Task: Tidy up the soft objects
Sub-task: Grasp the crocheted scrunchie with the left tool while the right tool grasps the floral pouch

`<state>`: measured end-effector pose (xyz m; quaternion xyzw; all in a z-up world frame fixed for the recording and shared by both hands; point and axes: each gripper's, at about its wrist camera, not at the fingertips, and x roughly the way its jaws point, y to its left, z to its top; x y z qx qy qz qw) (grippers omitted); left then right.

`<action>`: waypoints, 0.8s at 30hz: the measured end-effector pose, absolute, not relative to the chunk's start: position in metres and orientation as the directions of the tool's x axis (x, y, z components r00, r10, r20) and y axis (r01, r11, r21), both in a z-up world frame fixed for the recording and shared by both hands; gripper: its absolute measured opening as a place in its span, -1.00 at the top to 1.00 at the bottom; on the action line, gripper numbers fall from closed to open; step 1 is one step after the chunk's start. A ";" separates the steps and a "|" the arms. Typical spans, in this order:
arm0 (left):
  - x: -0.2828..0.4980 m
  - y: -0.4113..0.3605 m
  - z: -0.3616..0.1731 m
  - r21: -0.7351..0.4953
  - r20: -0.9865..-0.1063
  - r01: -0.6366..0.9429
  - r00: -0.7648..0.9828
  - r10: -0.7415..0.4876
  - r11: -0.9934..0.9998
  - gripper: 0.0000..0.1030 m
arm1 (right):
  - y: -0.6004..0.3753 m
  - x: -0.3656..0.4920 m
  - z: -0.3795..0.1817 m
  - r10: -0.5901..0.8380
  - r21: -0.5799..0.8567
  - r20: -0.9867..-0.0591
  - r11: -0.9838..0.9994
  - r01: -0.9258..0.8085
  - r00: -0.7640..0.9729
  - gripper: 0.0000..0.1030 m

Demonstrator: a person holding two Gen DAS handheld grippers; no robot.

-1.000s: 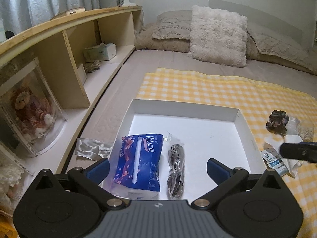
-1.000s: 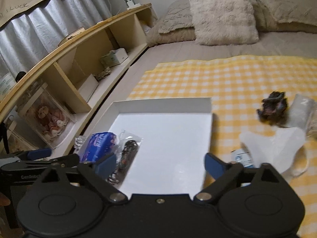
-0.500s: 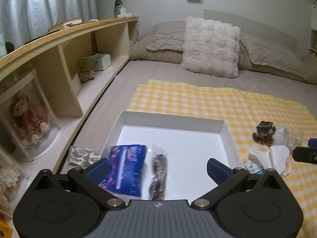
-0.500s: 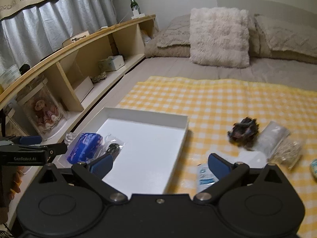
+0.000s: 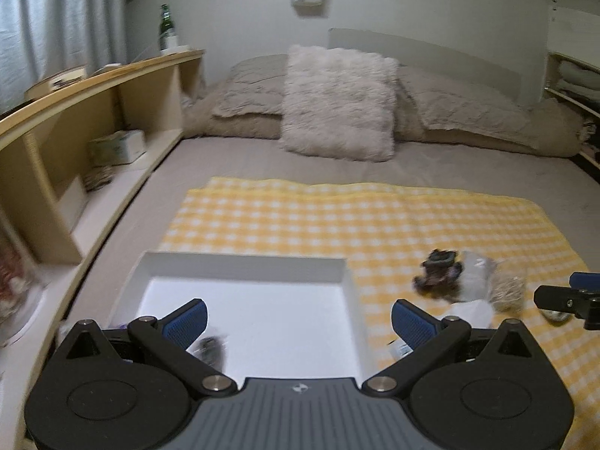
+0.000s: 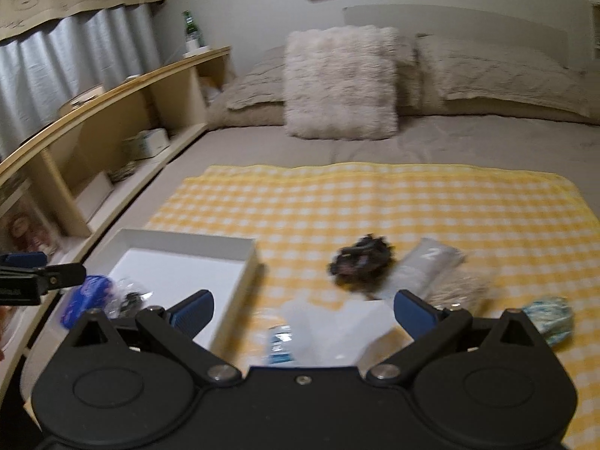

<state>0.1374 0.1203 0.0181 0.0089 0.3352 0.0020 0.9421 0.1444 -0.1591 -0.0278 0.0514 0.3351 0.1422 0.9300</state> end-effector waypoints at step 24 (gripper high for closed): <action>0.243 -0.011 -0.028 0.025 -0.640 0.231 0.751 -0.162 0.973 -1.00 | -0.307 0.182 -0.046 0.032 0.170 -0.605 0.982 0.089 0.796 -1.00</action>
